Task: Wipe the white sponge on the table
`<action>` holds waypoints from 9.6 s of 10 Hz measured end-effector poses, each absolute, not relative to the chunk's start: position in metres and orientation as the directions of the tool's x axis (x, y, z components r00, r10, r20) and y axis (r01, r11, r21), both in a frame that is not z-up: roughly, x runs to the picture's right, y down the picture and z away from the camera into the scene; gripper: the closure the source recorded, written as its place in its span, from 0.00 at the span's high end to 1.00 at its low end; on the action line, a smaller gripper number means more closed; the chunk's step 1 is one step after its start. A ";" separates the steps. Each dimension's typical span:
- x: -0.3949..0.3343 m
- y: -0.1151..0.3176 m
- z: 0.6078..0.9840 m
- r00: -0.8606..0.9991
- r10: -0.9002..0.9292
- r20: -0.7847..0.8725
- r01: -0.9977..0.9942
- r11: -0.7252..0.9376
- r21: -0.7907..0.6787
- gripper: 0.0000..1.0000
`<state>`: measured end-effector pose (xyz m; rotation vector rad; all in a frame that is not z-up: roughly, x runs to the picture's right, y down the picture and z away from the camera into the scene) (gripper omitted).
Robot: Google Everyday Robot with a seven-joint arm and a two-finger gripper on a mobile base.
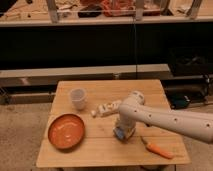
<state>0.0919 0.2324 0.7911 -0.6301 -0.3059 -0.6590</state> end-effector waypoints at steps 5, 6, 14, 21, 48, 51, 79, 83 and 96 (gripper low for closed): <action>0.044 0.216 0.806 0.700 -0.526 0.483 0.713 0.553 -0.431 0.54; 0.033 0.217 0.807 0.687 -0.540 0.487 0.726 0.537 -0.429 0.54; -0.007 0.257 0.794 0.623 -0.542 0.564 0.780 0.486 -0.395 0.54; -0.023 0.292 0.791 0.631 -0.518 0.578 0.773 0.485 -0.409 0.54; 0.119 0.284 0.762 0.792 -0.378 0.479 0.588 0.682 -0.435 0.54; 0.122 0.265 0.771 0.792 -0.379 0.478 0.589 0.679 -0.439 0.54; 0.021 0.323 0.763 0.687 -0.491 0.536 0.719 0.567 -0.402 0.54; 0.057 0.329 0.749 0.722 -0.458 0.519 0.679 0.612 -0.406 0.54; 0.108 0.277 0.769 0.783 -0.396 0.480 0.606 0.662 -0.442 0.54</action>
